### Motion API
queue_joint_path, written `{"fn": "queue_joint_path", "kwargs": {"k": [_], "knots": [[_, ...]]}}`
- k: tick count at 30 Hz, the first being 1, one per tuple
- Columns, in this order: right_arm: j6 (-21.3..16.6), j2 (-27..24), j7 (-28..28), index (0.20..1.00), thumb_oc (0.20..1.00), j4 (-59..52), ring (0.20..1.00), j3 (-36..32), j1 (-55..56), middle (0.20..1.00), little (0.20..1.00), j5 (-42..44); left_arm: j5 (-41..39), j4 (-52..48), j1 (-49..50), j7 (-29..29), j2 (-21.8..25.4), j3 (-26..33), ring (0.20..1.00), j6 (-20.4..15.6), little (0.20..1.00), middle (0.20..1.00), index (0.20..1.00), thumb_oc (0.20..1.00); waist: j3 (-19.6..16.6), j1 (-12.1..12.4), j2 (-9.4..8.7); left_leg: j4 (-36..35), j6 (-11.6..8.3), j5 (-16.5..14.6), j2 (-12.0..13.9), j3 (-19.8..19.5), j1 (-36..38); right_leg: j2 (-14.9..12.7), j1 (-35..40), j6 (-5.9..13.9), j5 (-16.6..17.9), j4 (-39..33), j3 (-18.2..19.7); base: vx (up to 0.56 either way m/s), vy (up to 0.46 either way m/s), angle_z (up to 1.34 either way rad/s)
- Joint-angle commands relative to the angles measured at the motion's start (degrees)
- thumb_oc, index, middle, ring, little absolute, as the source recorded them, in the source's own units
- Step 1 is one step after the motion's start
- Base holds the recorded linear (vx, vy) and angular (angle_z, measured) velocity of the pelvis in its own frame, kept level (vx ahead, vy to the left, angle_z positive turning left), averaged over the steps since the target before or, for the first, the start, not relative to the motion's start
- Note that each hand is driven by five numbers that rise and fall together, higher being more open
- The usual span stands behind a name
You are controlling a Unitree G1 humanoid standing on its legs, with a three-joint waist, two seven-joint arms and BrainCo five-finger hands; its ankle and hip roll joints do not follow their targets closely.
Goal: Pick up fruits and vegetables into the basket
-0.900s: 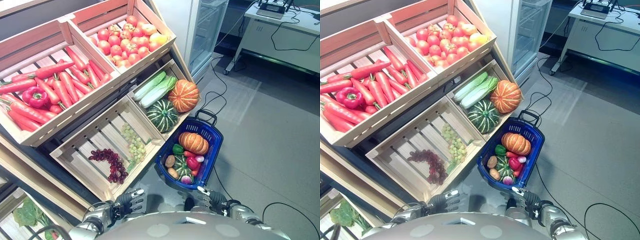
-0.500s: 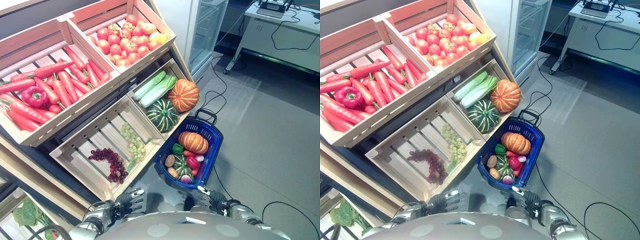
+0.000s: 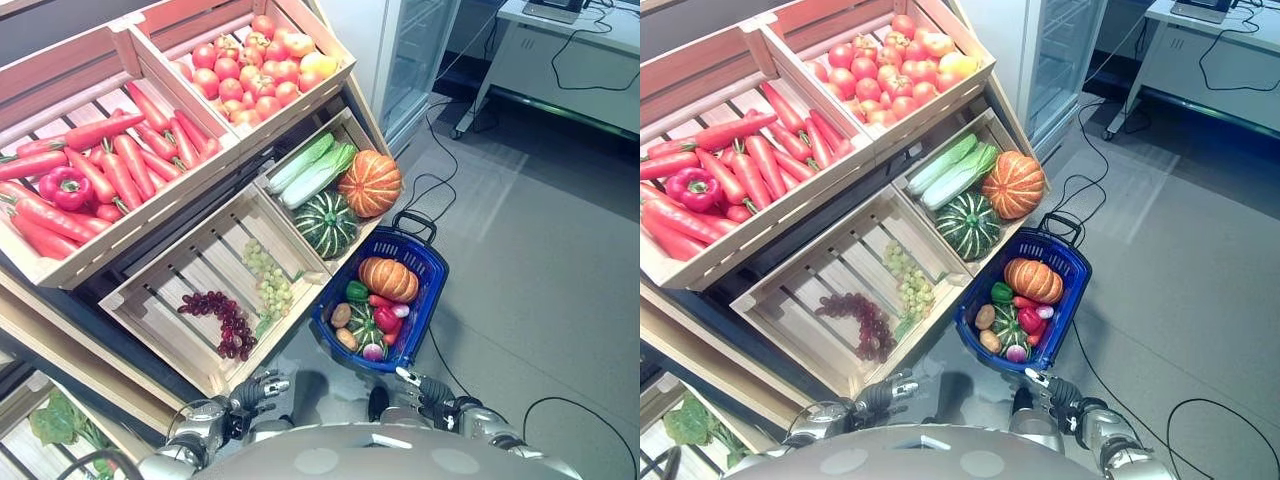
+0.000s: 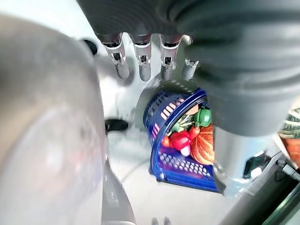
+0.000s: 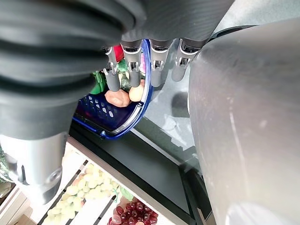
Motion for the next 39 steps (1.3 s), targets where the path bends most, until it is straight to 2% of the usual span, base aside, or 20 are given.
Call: {"fn": "queue_joint_path", "kwargs": {"k": [1, 3, 5, 7, 9, 11, 13, 16, 20, 23, 24, 25, 30, 35, 39], "knots": [[-2.9, 0.5, 0.4, 1.000, 1.000, 3.9, 1.000, 3.5, -1.6, 1.000, 1.000, 0.0, 6.5, 2.0, -3.4, 7.9, 1.7, -1.0, 1.000, -14.8, 1.000, 1.000, 1.000, 1.000, 0.8, -1.3, -2.36, 2.5, 2.65, -2.6, -1.9, -0.8, -4.6, -5.6, 2.6, 5.68, -6.7, 4.4, -1.3, 0.00, 0.000, 0.00], [-4.4, -0.2, 0.4, 1.000, 1.000, 3.9, 1.000, 4.0, -1.7, 1.000, 1.000, 0.6, 10.6, 1.8, -3.7, 14.7, 2.8, -2.4, 1.000, -22.4, 1.000, 1.000, 1.000, 1.000, 1.2, -1.5, -2.06, 2.8, 2.78, -2.7, -2.0, -0.8, -4.8, -5.5, 2.4, 5.58, -6.9, 4.7, -1.3, 0.01, 0.022, -0.05], [-5.8, -0.6, -0.1, 1.000, 1.000, 3.4, 1.000, 4.3, -1.6, 1.000, 1.000, 1.0, 16.6, -0.7, -3.8, 22.9, 3.8, -3.9, 1.000, -26.6, 1.000, 1.000, 1.000, 1.000, 1.8, -1.6, -1.62, 3.1, 2.80, -2.8, -2.0, -1.0, -4.9, -5.5, 2.2, 5.47, -7.2, 5.1, -1.2, 0.01, 0.040, -0.06], [-6.7, -1.1, -0.7, 1.000, 1.000, 2.2, 1.000, 4.4, -1.3, 1.000, 1.000, 1.8, 24.9, -5.5, -3.9, 31.6, 5.8, -5.3, 1.000, -28.0, 1.000, 1.000, 1.000, 1.000, 2.5, -1.7, -1.09, 3.2, 2.61, -2.7, -1.9, -1.2, -5.1, -5.6, 1.8, 5.41, -7.4, 5.7, -1.0, 0.02, 0.045, -0.03], [-7.1, -1.4, -0.9, 1.000, 1.000, 1.7, 1.000, 4.4, -1.0, 1.000, 1.000, 2.1, 27.8, -8.0, -3.7, 34.1, 6.9, -5.5, 1.000, -27.6, 1.000, 1.000, 1.000, 1.000, 2.8, -1.8, -0.93, 3.4, 2.50, -2.6, -1.8, -1.1, -5.1, -5.6, 1.7, 5.37, -7.5, 6.0, -1.0, 0.01, 0.017, 0.00], [-7.8, -2.3, -1.4, 1.000, 1.000, -0.4, 1.000, 4.1, 0.0, 1.000, 1.000, 2.8, 34.6, -14.6, -3.3, 39.2, 10.4, -5.5, 1.000, -25.7, 1.000, 1.000, 1.000, 1.000, 3.3, -2.1, -0.54, 3.8, 2.28, -2.6, -1.5, -0.8, -5.3, -5.8, 1.3, 5.28, -7.6, 6.5, -0.9, 0.04, 0.041, 0.01], [-8.2, -3.8, -1.9, 1.000, 1.000, -4.4, 1.000, 3.1, 1.6, 1.000, 1.000, 3.0, 43.2, -21.7, -2.8, 44.8, 15.5, -4.3, 1.000, -22.0, 1.000, 1.000, 1.000, 1.000, 3.9, -2.7, 0.15, 4.6, 2.31, -2.6, -1.4, -0.4, -6.0, -6.1, 0.4, 5.20, -8.1, 7.7, -0.5, 0.06, 0.058, 0.00], [-8.5, -4.8, -2.1, 1.000, 1.000, -7.7, 1.000, 2.0, 2.6, 1.000, 1.000, 3.7, 51.4, -24.7, -2.9, 49.6, 19.1, -3.4, 1.000, -18.6, 1.000, 1.000, 1.000, 1.000, 4.3, -3.2, 0.80, 5.7, 2.49, -2.7, -1.5, -0.5, -6.9, -6.5, -0.8, 4.99, -8.8, 9.5, -0.3, 0.04, 0.042, -0.01], [-9.3, -7.7, -2.8, 1.000, 1.000, -14.0, 1.000, 0.7, 2.8, 1.000, 1.000, 5.1, 61.0, -27.1, -4.7, 54.3, 23.9, -5.1, 1.000, -13.3, 1.000, 1.000, 1.000, 1.000, 6.6, -4.8, 2.69, 10.2, 2.34, -3.3, -2.0, -0.7, -11.1, -7.4, -6.0, 4.08, -10.4, 14.7, 0.4, -0.04, 0.104, -0.03], [-9.4, -9.2, -2.9, 1.000, 1.000, -16.1, 1.000, -0.1, 2.2, 1.000, 1.000, 5.2, 63.5, -27.2, -6.0, 56.0, 24.6, -6.6, 1.000, -10.7, 1.000, 1.000, 1.000, 1.000, 7.9, -5.7, 3.87, 10.8, 2.05, -3.1, -2.4, -0.6, -12.4, -7.7, -7.8, 3.83, -10.7, 16.0, 0.7, -0.04, 0.112, -0.02], [-9.3, -10.7, -3.2, 1.000, 1.000, -18.7, 1.000, -0.6, 1.8, 1.000, 1.000, 5.1, 64.4, -26.8, -6.9, 57.2, 25.3, -7.7, 1.000, -8.7, 1.000, 1.000, 1.000, 1.000, 9.1, -6.7, 5.16, 11.0, 1.73, -2.7, -2.8, -0.3, -13.4, -7.9, -9.6, 3.74, -11.0, 17.1, 1.3, -0.04, 0.182, -0.07], [-9.3, -11.3, -3.3, 1.000, 1.000, -19.9, 1.000, -0.8, 1.6, 1.000, 1.000, 5.1, 64.8, -26.5, -7.3, 57.4, 25.5, -8.2, 1.000, -7.6, 1.000, 1.000, 1.000, 1.000, 9.6, -7.1, 5.68, 11.1, 1.59, -2.5, -3.0, -0.2, -13.8, -7.9, -10.3, 3.67, -11.2, 17.6, 1.7, -0.03, 0.176, -0.12], [-8.2, -14.5, -5.1, 1.000, 1.000, -27.5, 1.000, -1.0, 0.3, 1.000, 1.000, 5.9, 69.3, -24.8, -10.0, 59.0, 26.6, -11.6, 1.000, -1.1, 1.000, 1.000, 1.000, 1.000, 13.1, -9.4, 7.22, 12.5, 1.03, -1.8, -3.7, 1.1, -17.7, -7.9, -15.6, 3.47, -11.5, 19.7, 3.4, -0.05, 0.088, -0.12], [-9.0, -16.8, -7.0, 1.000, 1.000, -32.2, 1.000, -0.2, -2.3, 1.000, 1.000, 9.0, 71.4, -22.7, -14.3, 60.8, 28.7, -15.5, 1.000, 2.8, 1.000, 1.000, 1.000, 1.000, 16.9, -10.7, 7.31, 15.5, 0.88, -1.4, -4.0, 2.3, -23.7, -7.6, -22.9, 3.11, -11.6, 23.9, 4.8, -0.11, 0.013, -0.17], [-9.1, -18.5, -9.8, 1.000, 1.000, -36.9, 1.000, 0.9, -5.1, 1.000, 1.000, 11.9, 73.8, -21.2, -18.3, 59.8, 30.0, -17.5, 1.000, 5.9, 1.000, 1.000, 1.000, 1.000, 19.5, -11.3, 7.09, 18.4, 0.61, -1.0, -3.8, 3.3, -29.6, -6.7, -29.1, 2.57, -11.4, 26.8, 5.7, -0.11, -0.024, -0.04]]}}
